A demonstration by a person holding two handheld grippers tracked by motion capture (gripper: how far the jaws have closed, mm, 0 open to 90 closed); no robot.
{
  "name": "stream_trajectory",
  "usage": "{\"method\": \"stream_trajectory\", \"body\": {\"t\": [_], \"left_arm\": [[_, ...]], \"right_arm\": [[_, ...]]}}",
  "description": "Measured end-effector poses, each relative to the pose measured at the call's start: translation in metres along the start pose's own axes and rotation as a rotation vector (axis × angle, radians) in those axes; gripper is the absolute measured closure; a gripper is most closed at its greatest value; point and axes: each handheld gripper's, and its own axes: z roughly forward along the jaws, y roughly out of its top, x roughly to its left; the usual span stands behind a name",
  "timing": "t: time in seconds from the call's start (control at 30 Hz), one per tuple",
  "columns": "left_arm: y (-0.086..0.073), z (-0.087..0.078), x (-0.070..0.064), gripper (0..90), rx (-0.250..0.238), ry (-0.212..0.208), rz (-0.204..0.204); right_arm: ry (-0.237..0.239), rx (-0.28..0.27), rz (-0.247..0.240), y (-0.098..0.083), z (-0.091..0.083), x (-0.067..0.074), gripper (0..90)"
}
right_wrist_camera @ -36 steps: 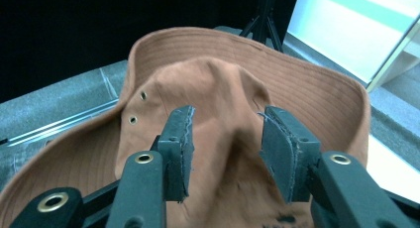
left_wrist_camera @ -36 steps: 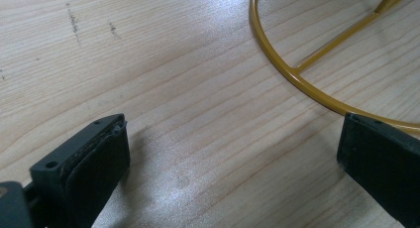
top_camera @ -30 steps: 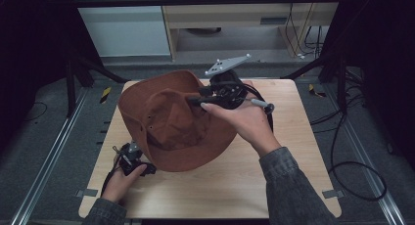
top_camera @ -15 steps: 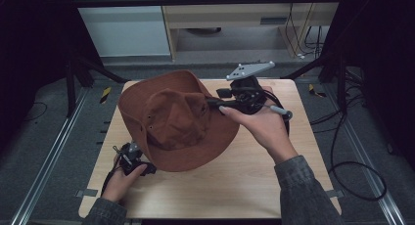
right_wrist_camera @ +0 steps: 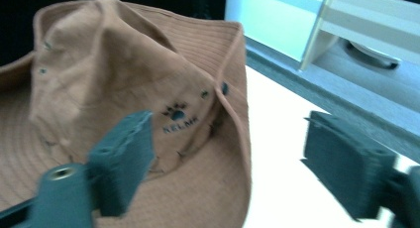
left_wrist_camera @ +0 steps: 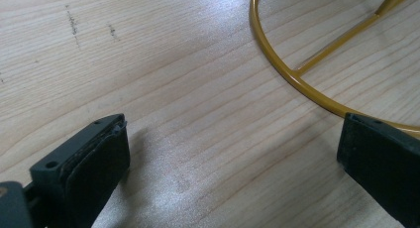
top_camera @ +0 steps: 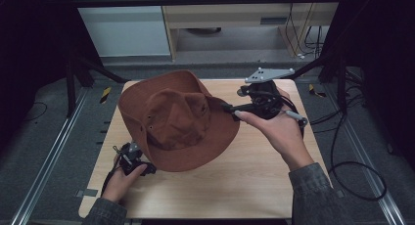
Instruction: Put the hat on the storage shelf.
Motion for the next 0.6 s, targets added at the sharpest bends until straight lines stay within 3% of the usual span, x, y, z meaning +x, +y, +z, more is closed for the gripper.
{"method": "stream_trajectory", "body": {"t": [0.13,0.43,0.57,0.6], "left_arm": [[0.000,0.000,0.000,0.0,0.000,0.000,0.000],[0.000,0.000,0.000,0.0,0.002,-0.002,0.000],[0.000,0.000,0.000,0.0,0.003,-0.002,0.000],[0.000,0.000,0.000,0.0,0.003,-0.002,0.000]], "right_arm": [[-0.035,0.002,0.010,-0.014,-0.006,-0.011,8.3],[-0.052,-0.018,0.030,-0.038,-0.023,-0.025,7.2],[-0.065,-0.016,0.036,-0.057,-0.031,-0.033,7.1],[-0.086,-0.020,0.041,-0.069,-0.036,-0.037,7.9]]}}
